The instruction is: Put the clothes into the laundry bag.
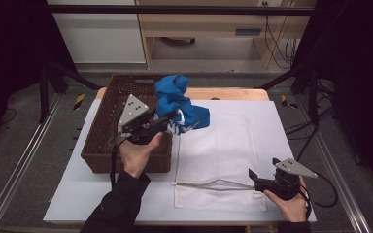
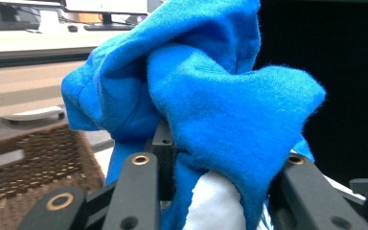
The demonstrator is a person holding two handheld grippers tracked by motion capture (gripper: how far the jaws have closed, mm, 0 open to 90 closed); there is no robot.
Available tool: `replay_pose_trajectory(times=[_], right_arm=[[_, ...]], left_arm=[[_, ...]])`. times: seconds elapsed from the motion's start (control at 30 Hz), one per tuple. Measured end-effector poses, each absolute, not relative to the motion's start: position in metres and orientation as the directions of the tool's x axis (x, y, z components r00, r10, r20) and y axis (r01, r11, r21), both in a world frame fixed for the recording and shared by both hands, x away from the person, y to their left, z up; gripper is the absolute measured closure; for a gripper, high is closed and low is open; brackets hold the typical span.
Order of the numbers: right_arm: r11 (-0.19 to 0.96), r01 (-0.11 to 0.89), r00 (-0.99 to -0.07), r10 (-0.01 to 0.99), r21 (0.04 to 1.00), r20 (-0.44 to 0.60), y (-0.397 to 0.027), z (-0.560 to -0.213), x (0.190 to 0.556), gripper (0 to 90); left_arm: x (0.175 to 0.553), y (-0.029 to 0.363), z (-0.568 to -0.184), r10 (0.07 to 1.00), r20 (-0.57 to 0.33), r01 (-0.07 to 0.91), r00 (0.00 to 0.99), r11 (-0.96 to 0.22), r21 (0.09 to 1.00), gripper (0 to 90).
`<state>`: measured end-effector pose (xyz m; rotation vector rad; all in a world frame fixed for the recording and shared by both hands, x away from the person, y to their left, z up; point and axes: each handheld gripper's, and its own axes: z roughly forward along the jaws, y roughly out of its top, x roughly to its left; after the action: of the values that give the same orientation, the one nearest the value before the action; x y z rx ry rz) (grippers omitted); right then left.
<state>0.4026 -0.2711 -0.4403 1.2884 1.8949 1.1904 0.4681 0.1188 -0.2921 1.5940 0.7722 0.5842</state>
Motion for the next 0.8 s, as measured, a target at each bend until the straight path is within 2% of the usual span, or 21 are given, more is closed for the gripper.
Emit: replay_pose_trajectory(times=[0.4, 0.8], right_arm=[[0.151, 0.438, -0.385, 0.922, 0.886, 0.034, -0.273, -0.442, 0.402, 4.6], [0.15, 0.44, -0.381, 0.924, 0.886, 0.033, -0.275, -0.442, 0.403, 4.9]], left_arm=[[0.471, 0.069, -0.313, 0.71, -0.034, 0.174, 0.703, -0.126, 0.977, 65.3], [0.473, 0.037, -0.338, 0.688, -0.027, 0.191, 0.725, -0.163, 0.968, 64.9]])
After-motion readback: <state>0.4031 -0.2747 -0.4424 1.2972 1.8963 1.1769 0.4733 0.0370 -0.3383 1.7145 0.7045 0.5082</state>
